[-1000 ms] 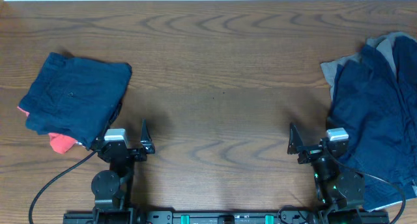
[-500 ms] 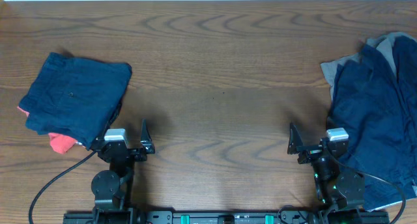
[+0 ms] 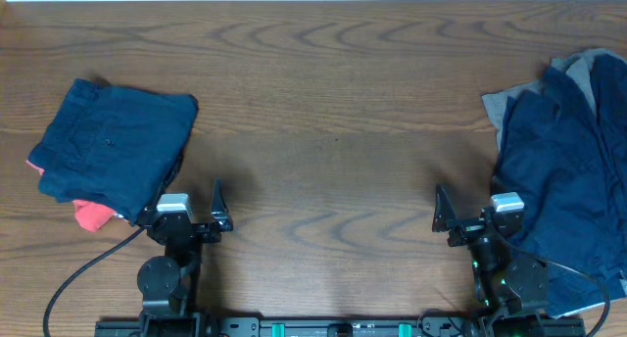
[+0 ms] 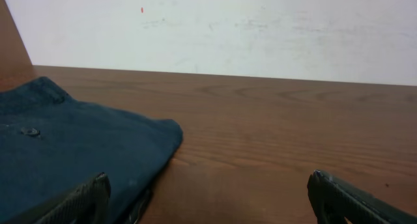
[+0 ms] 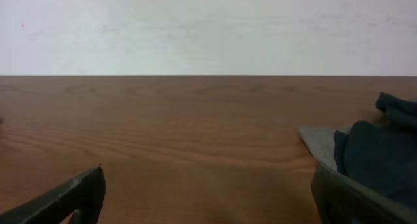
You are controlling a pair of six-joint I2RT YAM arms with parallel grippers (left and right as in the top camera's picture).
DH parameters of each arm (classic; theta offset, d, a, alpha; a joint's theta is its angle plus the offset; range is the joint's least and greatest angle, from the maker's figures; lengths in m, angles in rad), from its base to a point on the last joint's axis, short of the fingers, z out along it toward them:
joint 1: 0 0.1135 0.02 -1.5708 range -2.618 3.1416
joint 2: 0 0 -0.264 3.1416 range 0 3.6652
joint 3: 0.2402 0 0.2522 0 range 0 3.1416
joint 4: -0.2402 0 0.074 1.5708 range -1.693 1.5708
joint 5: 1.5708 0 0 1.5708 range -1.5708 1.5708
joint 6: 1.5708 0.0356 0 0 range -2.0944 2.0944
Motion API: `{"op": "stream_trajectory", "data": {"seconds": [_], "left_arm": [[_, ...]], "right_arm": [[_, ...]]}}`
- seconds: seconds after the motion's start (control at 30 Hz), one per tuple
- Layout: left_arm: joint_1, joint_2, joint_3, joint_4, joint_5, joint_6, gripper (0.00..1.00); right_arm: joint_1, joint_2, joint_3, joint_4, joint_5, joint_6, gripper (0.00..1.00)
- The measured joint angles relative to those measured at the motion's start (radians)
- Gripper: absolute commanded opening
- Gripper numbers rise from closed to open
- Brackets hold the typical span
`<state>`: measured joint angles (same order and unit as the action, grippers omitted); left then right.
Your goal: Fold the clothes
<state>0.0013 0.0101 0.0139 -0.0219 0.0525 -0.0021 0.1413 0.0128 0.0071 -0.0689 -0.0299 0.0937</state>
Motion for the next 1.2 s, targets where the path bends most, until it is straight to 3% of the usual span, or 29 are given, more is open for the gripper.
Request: {"op": "stream_trajectory", "data": {"seconds": [0.57, 0.73, 1.0, 1.2], "left_arm": [[0.000, 0.000, 0.000, 0.000, 0.000, -0.001, 0.98], [0.000, 0.012, 0.011, -0.020, 0.017, -0.049, 0.98], [-0.002, 0.188, 0.154, -0.234, 0.095, -0.077, 0.98], [-0.003, 0.440, 0.444, -0.430, 0.106, -0.080, 0.98]], "right_arm": [[0.000, 0.007, 0.000, -0.003, -0.003, 0.079, 0.99], [0.000, 0.071, 0.048, -0.080, 0.028, 0.093, 0.99], [-0.011, 0.430, 0.333, -0.204, 0.137, 0.101, 0.99], [-0.101, 0.816, 0.573, -0.349, 0.161, 0.101, 0.99]]}}
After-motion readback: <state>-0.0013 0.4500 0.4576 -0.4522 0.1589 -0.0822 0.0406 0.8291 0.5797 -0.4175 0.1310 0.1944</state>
